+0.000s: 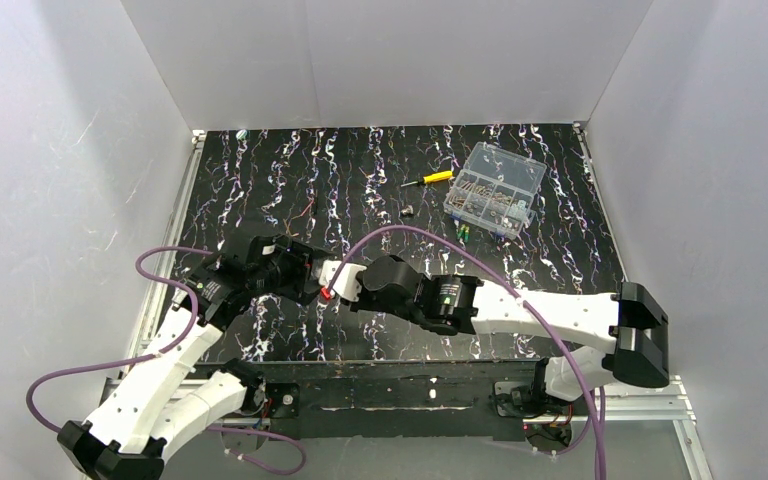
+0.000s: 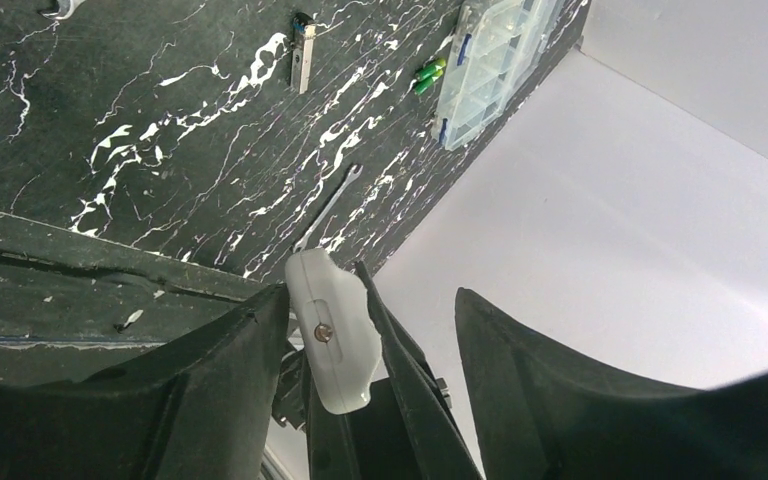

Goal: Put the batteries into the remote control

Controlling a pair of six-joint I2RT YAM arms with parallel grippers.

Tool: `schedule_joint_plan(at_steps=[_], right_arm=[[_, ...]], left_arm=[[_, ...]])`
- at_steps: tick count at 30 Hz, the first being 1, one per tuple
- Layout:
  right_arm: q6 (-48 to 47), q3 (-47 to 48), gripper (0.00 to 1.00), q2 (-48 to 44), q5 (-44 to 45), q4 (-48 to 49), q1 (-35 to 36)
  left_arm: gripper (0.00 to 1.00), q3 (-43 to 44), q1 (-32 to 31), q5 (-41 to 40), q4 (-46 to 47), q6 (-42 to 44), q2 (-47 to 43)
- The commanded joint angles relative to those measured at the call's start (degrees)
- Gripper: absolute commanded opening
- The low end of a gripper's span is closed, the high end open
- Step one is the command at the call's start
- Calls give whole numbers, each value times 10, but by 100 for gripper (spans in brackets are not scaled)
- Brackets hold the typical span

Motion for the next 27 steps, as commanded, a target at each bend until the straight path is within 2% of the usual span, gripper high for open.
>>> schedule_joint_plan(at_steps=[1, 9, 12, 14, 17, 18, 19, 20, 21, 22, 24, 27], right_arm=[[-15, 42, 1, 8, 33, 56, 3], [-11, 42, 1, 7, 35, 66, 4], [-10, 36, 3, 6, 38, 68, 5], [-9, 31, 14, 5, 42, 69, 6], [-6, 21, 25, 0, 44, 77, 7], [-3, 19, 30, -2, 43, 79, 8], [1, 16, 37, -4, 39, 79, 8], [6, 15, 44, -8, 34, 77, 8], [14, 15, 59, -11, 26, 73, 8], [21, 15, 69, -16, 17, 67, 9], [40, 17, 77, -25, -10, 50, 8], [73, 23, 81, -44, -61, 20, 8]], left_arm=[[57, -7, -5, 1, -10, -12, -4], [42, -24, -7, -2, -2, -20, -9], [29, -24, -7, -3, 1, -22, -9], [21, -25, -7, -2, 2, -21, -8], [10, -26, -7, -2, 2, -23, -5], [3, -27, -7, -1, 5, -23, -6], [0, -29, -7, -1, 7, -20, -5], [0, -37, -8, -1, 28, -15, -6], [0, -46, -7, -1, 51, -10, -8], [0, -56, -7, 0, 71, -9, -11], [0, -76, -7, 2, 115, -3, -15], [0, -93, -7, 6, 147, 14, -20]])
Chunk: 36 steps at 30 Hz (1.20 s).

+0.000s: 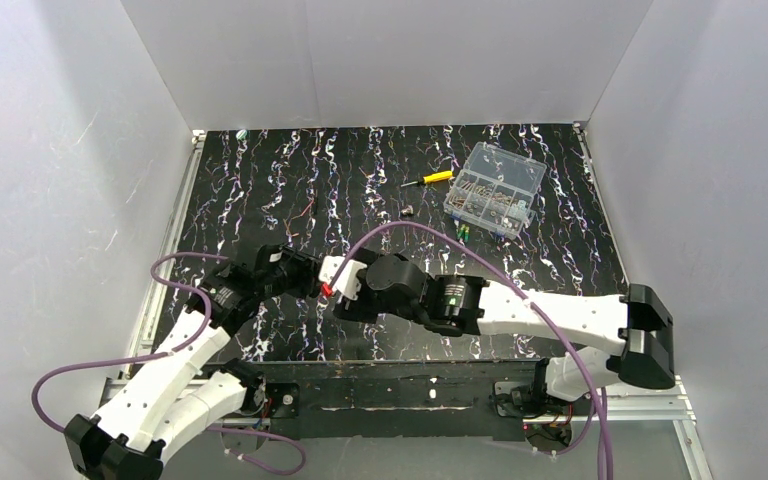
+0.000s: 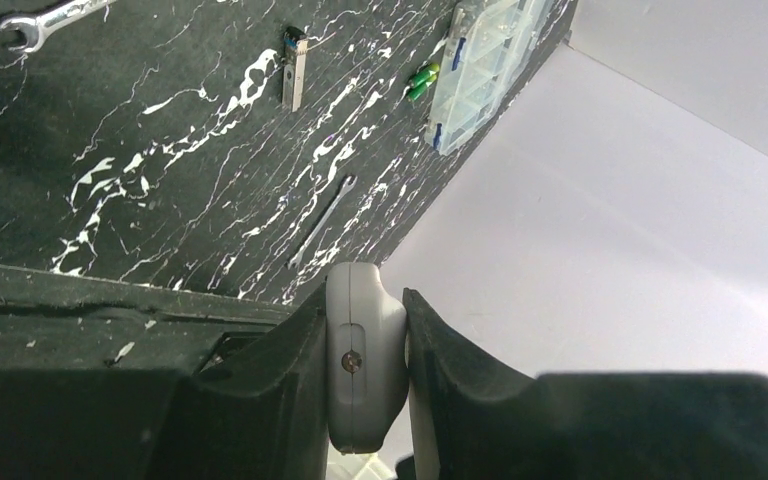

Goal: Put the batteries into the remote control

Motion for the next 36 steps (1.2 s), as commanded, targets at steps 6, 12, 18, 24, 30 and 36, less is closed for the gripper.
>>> schedule_joint_plan(at_steps=[6, 12, 18, 24, 30, 36], right_arm=[[108, 10, 85, -99, -130, -49, -2], [117, -3, 88, -179, -247, -102, -39], [122, -35, 88, -234, -358, -126, -117], [120, -103, 89, -269, -398, -62, -122], [131, -154, 92, -290, -404, 33, -122], [178, -163, 92, -275, -367, 80, -122]], left_arm=[[0, -64, -4, 22, 127, 69, -26], [0, -115, -3, 75, 217, 160, -51], [0, -129, -4, 189, 322, 282, -64], [0, -148, -3, 237, 372, 346, -101], [0, -159, -3, 275, 408, 348, -103], [0, -176, -4, 268, 434, 343, -110]])
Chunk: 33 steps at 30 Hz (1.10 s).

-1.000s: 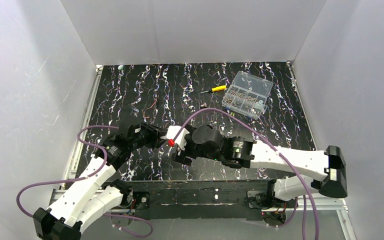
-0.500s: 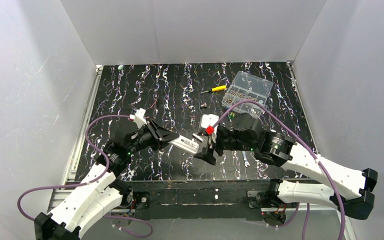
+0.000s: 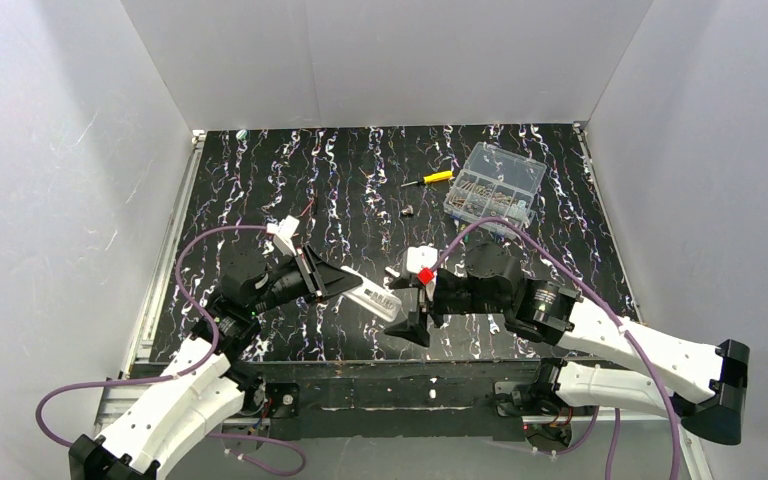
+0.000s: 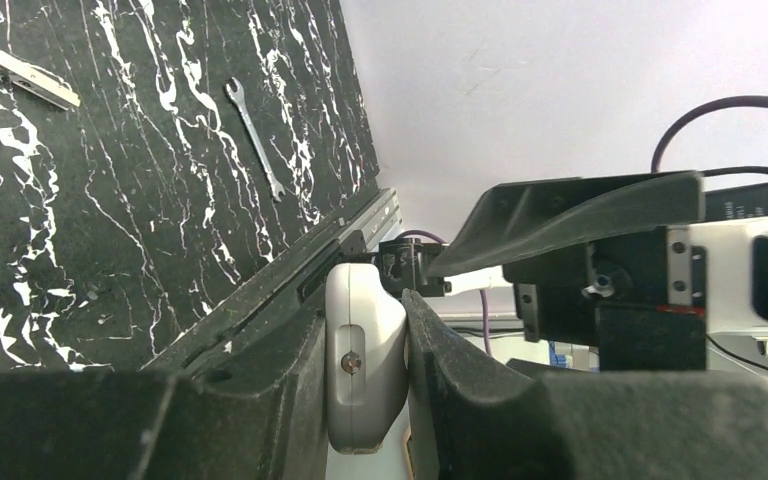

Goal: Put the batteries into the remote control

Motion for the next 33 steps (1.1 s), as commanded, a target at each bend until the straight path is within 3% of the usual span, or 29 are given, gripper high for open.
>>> schedule_joint_plan(at_steps=[1, 10, 24, 33], right_arm=[[51, -5, 92, 4, 31, 84, 0], [87, -30, 92, 20, 83, 133, 0], [83, -44, 90, 53, 95, 148, 0], [74, -43, 79, 64, 101, 153, 1]], left_arm=[[0, -6, -3, 25, 66, 9, -13], [0, -8, -3, 25, 85, 8, -12], [0, -18, -3, 5, 123, -13, -11], [0, -21, -3, 9, 144, -32, -9]])
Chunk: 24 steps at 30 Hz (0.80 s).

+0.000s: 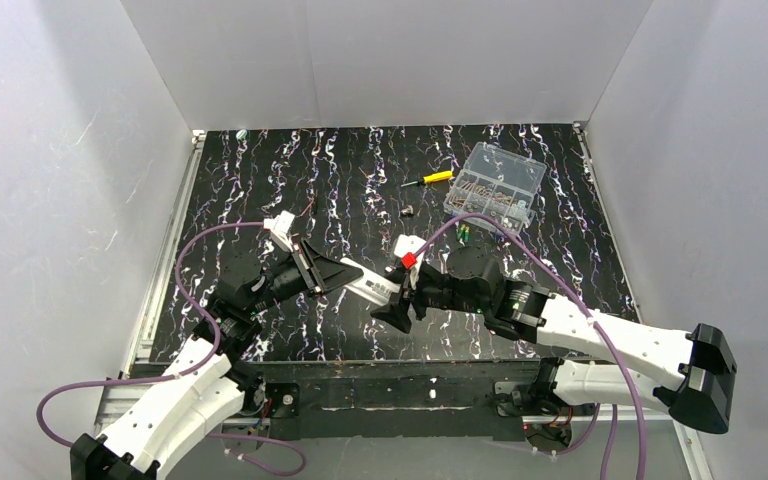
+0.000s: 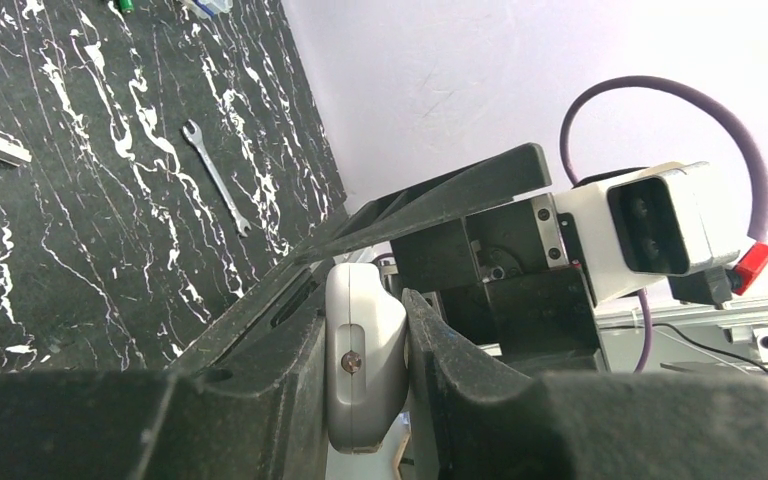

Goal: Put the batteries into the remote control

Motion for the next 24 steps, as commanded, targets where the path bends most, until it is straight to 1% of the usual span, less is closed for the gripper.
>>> schedule_joint_plan(at_steps=[1, 4, 11, 15, 18, 20, 21, 22, 23, 24], right_arm=[[-8, 0, 78, 6, 6, 29, 1], [-8, 2, 73, 8, 5, 30, 1], [-8, 2, 67, 5, 1, 35, 2], [-9, 3, 56, 4, -3, 36, 4], [-9, 8, 51, 11, -16, 29, 4], [-8, 17, 44, 19, -22, 18, 6], [-8, 23, 38, 24, -25, 11, 7], [-8, 31, 29, 29, -26, 2, 8], [-8, 37, 21, 34, -24, -6, 9], [-8, 45, 11, 40, -18, -15, 11]], left_arm=[[0, -4, -3, 12, 58, -14, -8], [0, -6, -4, 14, 59, -16, -9], [0, -12, -3, 14, 64, -25, -8], [0, -16, -3, 14, 73, -35, -4], [0, -16, -3, 10, 74, -39, -3], [0, -16, -3, 5, 71, -43, -3], [1, -15, -3, 2, 68, -46, -3], [5, -15, -3, -1, 66, -47, -3], [13, -16, -3, -7, 62, -49, -4], [23, -18, -3, -17, 57, -51, -5]])
